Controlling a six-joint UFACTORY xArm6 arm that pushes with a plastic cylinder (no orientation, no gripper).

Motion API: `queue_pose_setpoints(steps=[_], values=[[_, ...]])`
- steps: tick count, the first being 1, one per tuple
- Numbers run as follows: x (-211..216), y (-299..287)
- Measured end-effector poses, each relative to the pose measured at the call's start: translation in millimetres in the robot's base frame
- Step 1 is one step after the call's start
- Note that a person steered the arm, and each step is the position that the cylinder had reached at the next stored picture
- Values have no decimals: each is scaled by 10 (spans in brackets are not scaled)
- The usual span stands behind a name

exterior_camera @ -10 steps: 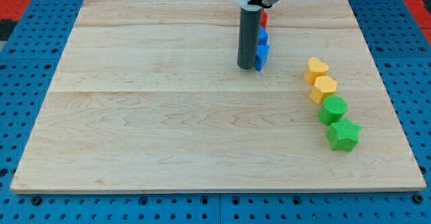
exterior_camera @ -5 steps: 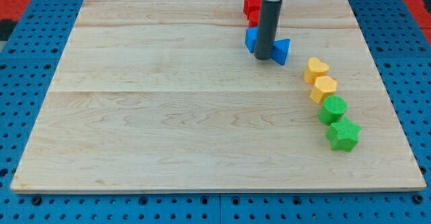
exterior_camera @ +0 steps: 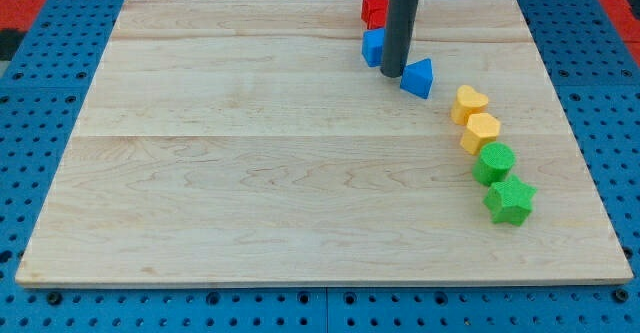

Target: Push the blue triangle towards the top of the yellow heart

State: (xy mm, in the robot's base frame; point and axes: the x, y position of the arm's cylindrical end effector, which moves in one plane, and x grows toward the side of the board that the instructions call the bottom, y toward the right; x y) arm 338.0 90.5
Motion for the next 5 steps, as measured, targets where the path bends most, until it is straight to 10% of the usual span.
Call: queue_pose_setpoints(steps=[5], values=[[242, -85]])
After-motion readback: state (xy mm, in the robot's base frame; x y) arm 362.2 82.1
